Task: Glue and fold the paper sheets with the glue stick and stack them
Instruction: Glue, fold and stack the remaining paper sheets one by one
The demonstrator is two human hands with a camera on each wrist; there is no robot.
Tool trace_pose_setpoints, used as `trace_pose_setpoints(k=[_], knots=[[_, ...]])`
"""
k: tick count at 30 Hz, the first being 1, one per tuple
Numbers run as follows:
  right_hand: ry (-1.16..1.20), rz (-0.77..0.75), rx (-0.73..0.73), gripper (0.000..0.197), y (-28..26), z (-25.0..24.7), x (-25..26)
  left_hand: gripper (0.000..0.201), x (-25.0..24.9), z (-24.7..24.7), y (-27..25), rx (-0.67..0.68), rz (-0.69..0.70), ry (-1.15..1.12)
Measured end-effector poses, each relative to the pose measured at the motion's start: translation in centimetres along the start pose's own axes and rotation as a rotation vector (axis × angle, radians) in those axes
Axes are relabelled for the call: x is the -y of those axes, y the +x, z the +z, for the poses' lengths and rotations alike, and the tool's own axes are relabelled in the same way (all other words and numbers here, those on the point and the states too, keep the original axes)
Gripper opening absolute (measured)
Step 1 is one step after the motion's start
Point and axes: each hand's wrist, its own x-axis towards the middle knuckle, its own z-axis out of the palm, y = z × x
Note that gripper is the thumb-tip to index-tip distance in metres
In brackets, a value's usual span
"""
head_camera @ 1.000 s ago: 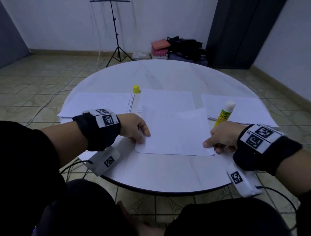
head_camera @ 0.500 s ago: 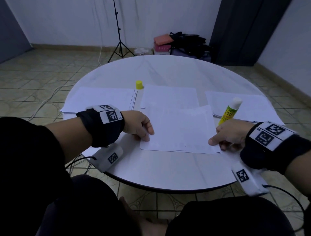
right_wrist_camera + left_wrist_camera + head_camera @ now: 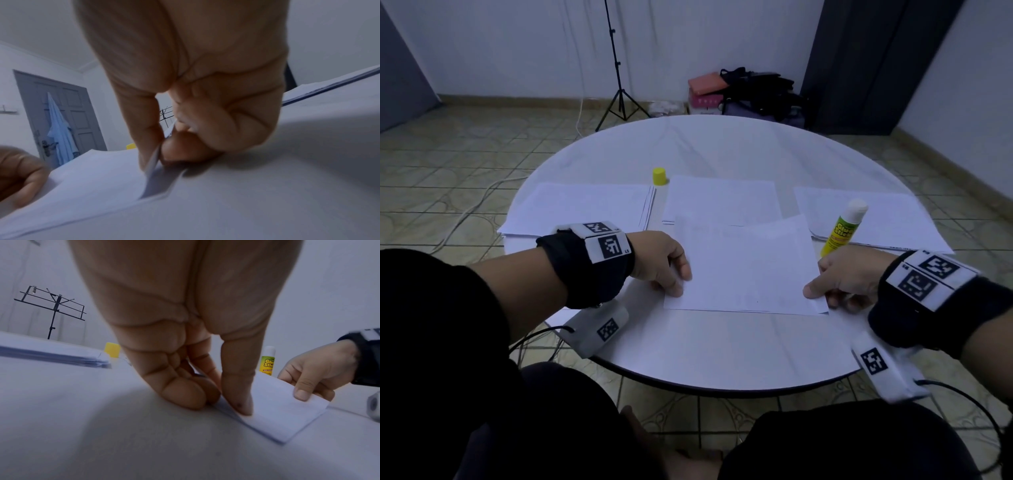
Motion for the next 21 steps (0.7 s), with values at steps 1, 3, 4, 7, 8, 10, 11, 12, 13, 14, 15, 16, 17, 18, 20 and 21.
trace_pose_setpoints(k=[1,3,4,7,8,10,11,12,13,14,15,16,17,18,20,21], knots=[[-0.005,-0.008,-0.011,0.020,-0.09,0.03,0.05,0.021,0.01,0.02,0.06,-0.005,0.002,0.014],[-0.018,-0.024,-0.042,0.032,-0.18,0.04,0.06,0.020,0.05,0.03,0.13,-0.007,0.004,0.032],[-0.023,-0.032,-0.056,0.037,-0.25,0.05,0.07,0.020,0.05,0.02,0.13,-0.004,0.004,0.039],[-0.025,-0.044,-0.071,0.041,-0.54,0.04,0.11,0.021,-0.02,-0.06,0.15,0.001,0.009,0.055],[-0.024,-0.047,-0.072,0.042,-0.65,0.03,0.11,0.021,-0.03,-0.08,0.18,0.002,0.010,0.058],[-0.016,-0.051,-0.074,0.043,-0.78,0.04,0.12,0.020,-0.06,-0.12,0.22,0.000,0.012,0.073],[-0.012,-0.051,-0.074,0.044,-0.82,0.03,0.13,0.020,-0.10,-0.15,0.24,-0.003,0.011,0.083],[-0.007,-0.052,-0.073,0.044,-0.85,0.01,0.14,0.020,-0.14,-0.17,0.22,-0.006,0.010,0.088],[-0.004,-0.051,-0.071,0.044,-0.87,0.03,0.16,0.020,-0.22,-0.17,0.16,-0.010,0.008,0.090],[-0.004,-0.049,-0.070,0.044,-0.86,0.02,0.18,0.021,-0.31,-0.21,0.09,-0.015,0.008,0.094],[-0.005,-0.047,-0.068,0.045,-0.83,0.01,0.19,0.021,-0.40,-0.22,0.01,-0.020,0.008,0.103],[-0.004,-0.044,-0.066,0.045,-0.80,0.02,0.19,0.022,-0.46,-0.21,-0.08,-0.023,0.008,0.117],[-0.001,-0.042,-0.064,0.045,-0.76,0.01,0.23,0.022,-0.52,-0.22,-0.15,-0.027,0.008,0.132],[0.000,-0.041,-0.063,0.045,-0.72,0.03,0.22,0.022,-0.55,-0.21,-0.21,-0.029,0.008,0.142],[-0.003,-0.040,-0.064,0.045,-0.61,0.01,0.26,0.022,-0.61,-0.23,-0.24,-0.036,0.008,0.151],[-0.006,-0.041,-0.063,0.044,-0.59,0.00,0.31,0.022,-0.61,-0.23,-0.21,-0.037,0.007,0.152]])
